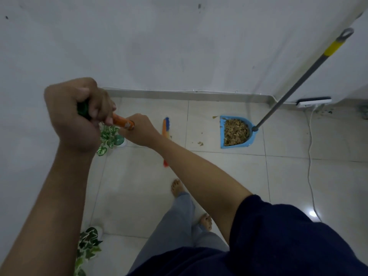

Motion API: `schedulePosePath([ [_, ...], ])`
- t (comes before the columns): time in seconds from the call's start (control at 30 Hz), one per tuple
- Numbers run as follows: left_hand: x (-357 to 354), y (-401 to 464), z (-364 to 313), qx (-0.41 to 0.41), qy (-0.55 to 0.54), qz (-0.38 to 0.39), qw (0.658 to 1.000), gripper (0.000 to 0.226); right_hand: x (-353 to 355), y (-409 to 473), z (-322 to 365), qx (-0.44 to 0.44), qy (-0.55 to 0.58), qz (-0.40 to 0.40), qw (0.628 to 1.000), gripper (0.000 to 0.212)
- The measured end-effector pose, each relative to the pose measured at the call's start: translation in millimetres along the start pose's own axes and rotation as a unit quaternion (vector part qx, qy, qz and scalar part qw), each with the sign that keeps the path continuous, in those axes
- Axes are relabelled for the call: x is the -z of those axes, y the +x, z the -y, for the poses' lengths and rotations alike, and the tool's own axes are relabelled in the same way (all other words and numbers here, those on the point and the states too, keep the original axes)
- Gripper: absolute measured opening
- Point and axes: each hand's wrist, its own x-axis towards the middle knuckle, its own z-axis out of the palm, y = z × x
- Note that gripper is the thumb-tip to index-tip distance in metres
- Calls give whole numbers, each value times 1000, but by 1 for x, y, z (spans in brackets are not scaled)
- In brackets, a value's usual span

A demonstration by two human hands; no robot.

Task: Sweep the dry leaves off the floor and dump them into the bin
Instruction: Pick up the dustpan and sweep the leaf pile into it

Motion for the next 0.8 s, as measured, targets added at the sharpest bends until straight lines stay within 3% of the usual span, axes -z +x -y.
schedulePosePath([
  [0.13,-14,19,33,44,-19,-33,998,28,-4,25,-26,-32,-9,93,995,51],
  [0.33,-22,40,79,91,-71,10,993,27,13,29,-87,-98,-80,88,988,50],
  [0.53,-10,97,54,46,-104,25,993,28,41,71,-60,-85,-34,-19,996,44],
  [0.67,-5,136,35,-10,-93,43,995,29,56,109,-36,-61,23,-98,993,55],
  [0.8,-18,166,49,0,-99,152,983,27,68,131,-47,-93,62,-182,977,36],
])
